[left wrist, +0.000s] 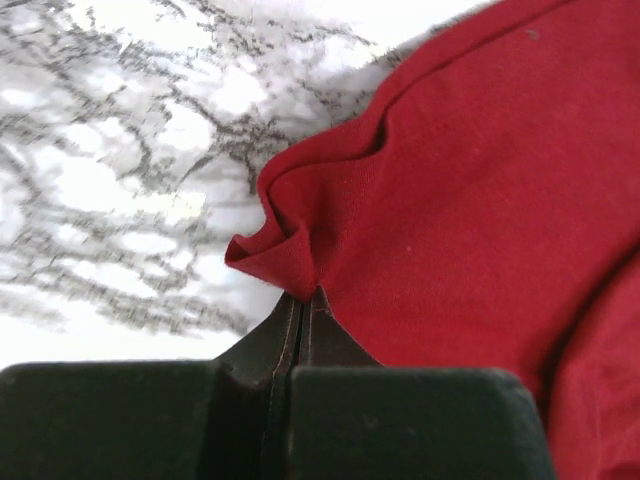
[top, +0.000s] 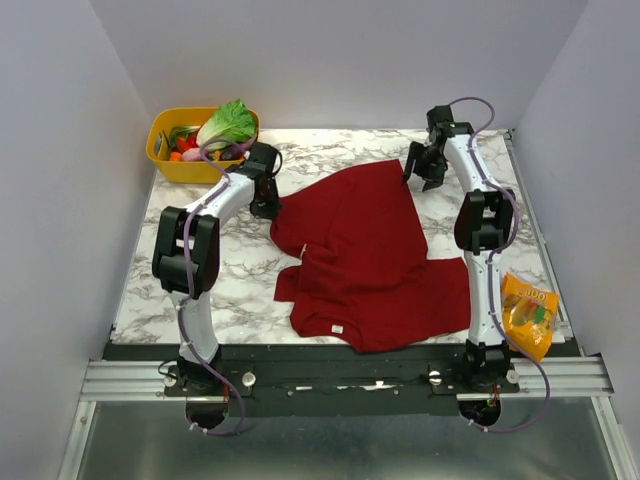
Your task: Pin the brooch onto the clothing
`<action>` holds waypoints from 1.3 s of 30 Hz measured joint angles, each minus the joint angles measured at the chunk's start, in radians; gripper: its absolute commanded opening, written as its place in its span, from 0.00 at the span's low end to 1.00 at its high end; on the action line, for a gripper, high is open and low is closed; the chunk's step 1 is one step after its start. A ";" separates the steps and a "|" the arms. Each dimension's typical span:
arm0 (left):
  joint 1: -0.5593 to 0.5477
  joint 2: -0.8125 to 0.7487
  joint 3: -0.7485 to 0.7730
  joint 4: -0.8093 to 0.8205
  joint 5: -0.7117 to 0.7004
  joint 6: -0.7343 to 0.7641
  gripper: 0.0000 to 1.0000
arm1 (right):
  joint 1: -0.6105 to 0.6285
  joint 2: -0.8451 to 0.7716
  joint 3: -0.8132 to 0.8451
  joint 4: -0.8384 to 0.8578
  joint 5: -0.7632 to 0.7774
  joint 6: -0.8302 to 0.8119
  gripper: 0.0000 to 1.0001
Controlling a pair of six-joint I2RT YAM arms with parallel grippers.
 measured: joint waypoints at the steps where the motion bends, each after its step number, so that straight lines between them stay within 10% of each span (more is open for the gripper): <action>1: -0.002 -0.020 -0.003 -0.010 0.000 0.007 0.00 | 0.003 0.011 0.023 -0.014 0.003 -0.008 0.71; 9: -0.041 -0.123 -0.033 -0.029 0.010 0.045 0.00 | 0.058 0.034 0.050 -0.094 0.005 -0.081 0.68; 21: -0.085 -0.181 -0.178 -0.033 0.054 0.057 0.00 | 0.137 0.029 -0.006 -0.209 0.036 -0.162 0.27; 30: -0.085 -0.276 -0.210 -0.042 0.046 0.058 0.00 | 0.168 -0.171 -0.406 -0.199 0.067 -0.161 0.17; 33: -0.085 -0.291 -0.210 -0.051 0.035 0.062 0.00 | 0.175 -0.227 -0.511 -0.198 0.075 -0.159 0.22; 37: -0.085 -0.295 -0.210 -0.064 0.023 0.068 0.00 | 0.185 -0.284 -0.539 -0.187 0.082 -0.153 0.78; 39: -0.085 -0.295 -0.210 -0.065 0.019 0.070 0.00 | 0.184 -0.325 -0.525 -0.171 0.081 -0.154 0.80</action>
